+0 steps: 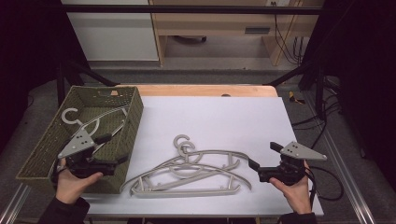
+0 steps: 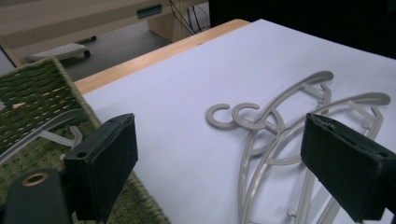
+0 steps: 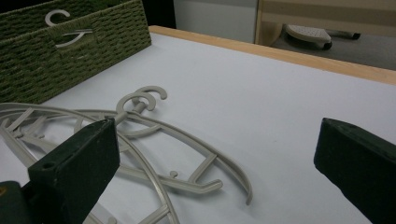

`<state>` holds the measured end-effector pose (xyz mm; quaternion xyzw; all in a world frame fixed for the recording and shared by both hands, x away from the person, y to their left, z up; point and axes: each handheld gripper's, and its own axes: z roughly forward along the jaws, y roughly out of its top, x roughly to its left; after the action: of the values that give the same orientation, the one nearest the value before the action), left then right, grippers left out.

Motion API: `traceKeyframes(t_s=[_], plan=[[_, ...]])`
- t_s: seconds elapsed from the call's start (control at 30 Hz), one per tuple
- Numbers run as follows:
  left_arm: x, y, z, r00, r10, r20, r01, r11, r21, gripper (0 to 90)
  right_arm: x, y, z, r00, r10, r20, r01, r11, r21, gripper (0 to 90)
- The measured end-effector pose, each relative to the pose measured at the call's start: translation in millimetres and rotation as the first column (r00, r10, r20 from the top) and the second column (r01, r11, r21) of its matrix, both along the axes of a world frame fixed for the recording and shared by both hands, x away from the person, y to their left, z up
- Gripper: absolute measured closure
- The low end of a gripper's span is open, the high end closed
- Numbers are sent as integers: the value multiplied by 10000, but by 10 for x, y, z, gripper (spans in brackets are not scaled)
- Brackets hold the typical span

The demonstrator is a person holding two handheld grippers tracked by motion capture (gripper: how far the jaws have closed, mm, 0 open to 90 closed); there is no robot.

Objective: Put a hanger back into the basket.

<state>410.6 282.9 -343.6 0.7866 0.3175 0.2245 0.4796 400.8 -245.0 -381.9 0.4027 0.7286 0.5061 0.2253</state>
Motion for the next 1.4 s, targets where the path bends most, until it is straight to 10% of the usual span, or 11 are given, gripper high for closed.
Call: traceKeyframes(t_s=[0.37,0.73,1.2,1.4], plan=[[6,-418,-157,9940,-957,-531,999,9915,839,108,-3,6,-3,10000,40,0,-40,10000,-19,5],[109,-748,-309,9758,-1643,-1445,1889,9658,1776,144,-16,7,11,10000,77,32,-77,10000,-15,5],[315,-1006,-690,9527,-1653,-2549,2318,9379,2582,248,-12,12,-1,10000,37,-10,-37,10000,7,5],[366,-1023,-811,9557,-1358,-2613,2161,9262,3091,346,-6,30,-16,9999,115,-52,-115,9999,-83,5]])
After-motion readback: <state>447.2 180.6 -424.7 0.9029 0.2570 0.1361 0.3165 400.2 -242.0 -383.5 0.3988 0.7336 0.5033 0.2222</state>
